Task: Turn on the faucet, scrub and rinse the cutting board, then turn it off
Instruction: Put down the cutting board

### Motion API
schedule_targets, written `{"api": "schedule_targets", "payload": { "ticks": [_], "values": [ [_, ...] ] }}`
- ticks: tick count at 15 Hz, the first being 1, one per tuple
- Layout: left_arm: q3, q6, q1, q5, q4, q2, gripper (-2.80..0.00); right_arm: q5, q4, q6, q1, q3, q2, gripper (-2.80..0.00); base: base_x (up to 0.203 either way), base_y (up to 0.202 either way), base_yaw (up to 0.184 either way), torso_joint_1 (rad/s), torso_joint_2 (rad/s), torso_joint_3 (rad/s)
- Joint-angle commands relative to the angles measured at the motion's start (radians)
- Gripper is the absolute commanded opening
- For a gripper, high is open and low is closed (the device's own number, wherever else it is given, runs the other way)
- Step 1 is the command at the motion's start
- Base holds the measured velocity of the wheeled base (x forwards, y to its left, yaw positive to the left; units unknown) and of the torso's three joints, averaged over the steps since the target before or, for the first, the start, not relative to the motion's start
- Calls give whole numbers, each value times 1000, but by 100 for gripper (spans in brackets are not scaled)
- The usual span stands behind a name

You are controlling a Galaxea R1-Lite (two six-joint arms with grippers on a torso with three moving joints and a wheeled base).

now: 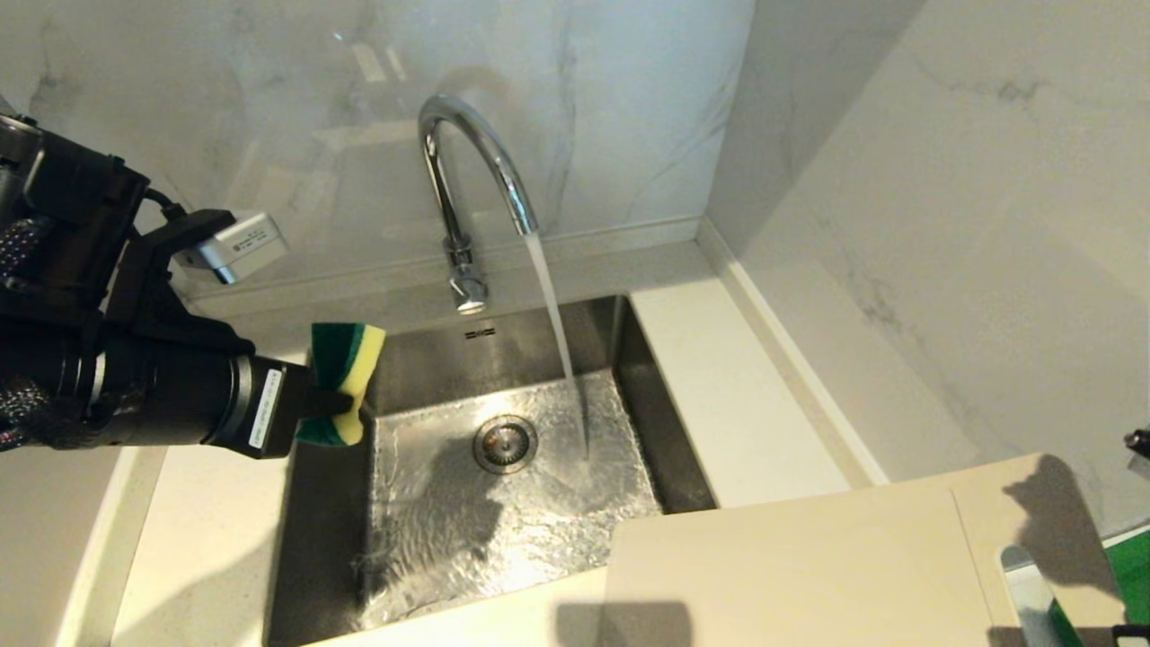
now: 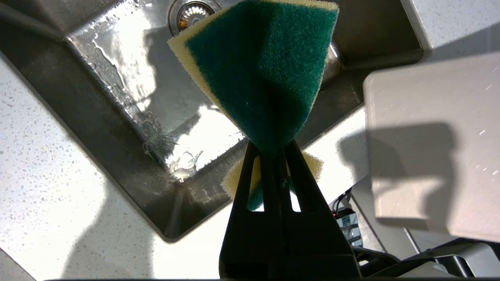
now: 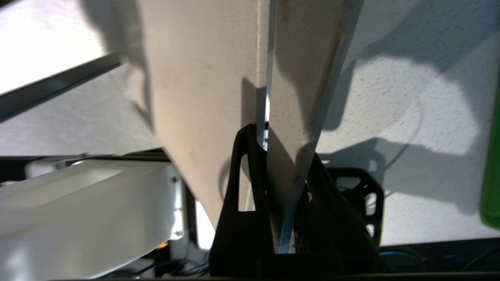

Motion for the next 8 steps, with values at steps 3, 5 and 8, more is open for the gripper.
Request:
{"api": "schedule_targets", "payload": {
  "ticks": [3,5,8],
  "values": [
    [-5,-1,0,2,2,5,-280,-55,-169,-30,0,173,-9,-280,0,0,0,0,0,0],
    [-3,0,0,2,2,5,-280,-54,-262,-33,0,251,-4,-280,0,0,0,0,0,0],
    [0,1,0,9,2,5,-280,-56,-405,-55,0,381,7,-280,0,0,0,0,0,0]
  ]
}}
